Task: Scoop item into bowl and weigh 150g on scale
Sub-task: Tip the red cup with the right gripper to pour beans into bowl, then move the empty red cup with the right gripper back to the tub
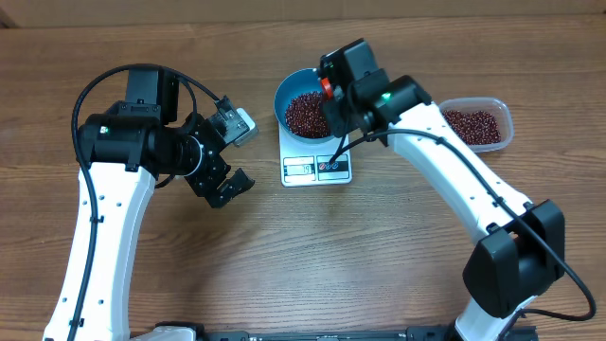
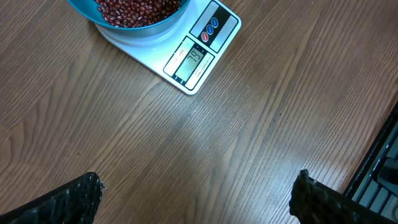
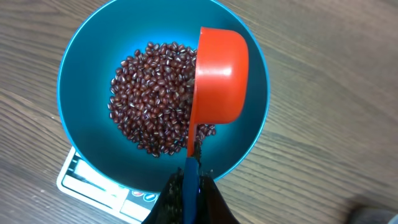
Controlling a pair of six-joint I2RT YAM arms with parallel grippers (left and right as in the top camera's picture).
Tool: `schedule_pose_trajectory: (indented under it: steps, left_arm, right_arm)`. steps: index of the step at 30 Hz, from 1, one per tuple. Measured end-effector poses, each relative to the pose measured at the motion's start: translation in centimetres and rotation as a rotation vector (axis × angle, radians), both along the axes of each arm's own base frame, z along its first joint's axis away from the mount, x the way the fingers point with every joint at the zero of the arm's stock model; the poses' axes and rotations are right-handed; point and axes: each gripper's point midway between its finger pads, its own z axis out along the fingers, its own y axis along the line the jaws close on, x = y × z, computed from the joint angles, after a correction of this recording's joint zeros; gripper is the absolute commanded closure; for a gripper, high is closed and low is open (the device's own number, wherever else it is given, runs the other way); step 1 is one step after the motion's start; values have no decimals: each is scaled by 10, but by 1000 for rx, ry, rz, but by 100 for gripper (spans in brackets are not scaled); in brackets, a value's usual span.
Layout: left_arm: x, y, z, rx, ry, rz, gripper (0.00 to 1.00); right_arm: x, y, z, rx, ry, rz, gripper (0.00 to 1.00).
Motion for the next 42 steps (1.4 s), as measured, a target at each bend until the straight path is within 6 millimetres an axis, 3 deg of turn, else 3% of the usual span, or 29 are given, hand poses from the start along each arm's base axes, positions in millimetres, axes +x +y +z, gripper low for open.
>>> schedule_pose_trajectory:
  steps: [13, 19, 22, 24, 27, 31, 36, 42]
  left_arm:
    - [0, 0, 0, 0, 0, 0, 0]
    - [0, 0, 0, 0, 0, 0, 0]
    - [0, 0, 0, 0, 0, 0, 0]
    - [0, 0, 0, 0, 0, 0, 0]
    - [0, 0, 0, 0, 0, 0, 0]
    - [0, 0, 0, 0, 0, 0, 0]
    - [0, 0, 0, 0, 0, 0, 0]
    - [0, 0, 0, 1, 0, 0, 0]
  right_arm:
    - [-15, 28, 17, -197, -131, 81, 96]
    - [-23, 16, 25, -256, -114, 77, 96]
    - [-31, 3, 50, -260, -117, 66, 96]
    - [-39, -17, 75, -253, -122, 37, 96]
    - [-50, -62, 104, -257, -115, -44, 96]
    - [-61, -149, 113, -292, -26, -244, 96]
    - [-56, -215, 85, -290, 86, -432, 96]
    - [-57, -257, 25, -314, 257, -540, 96]
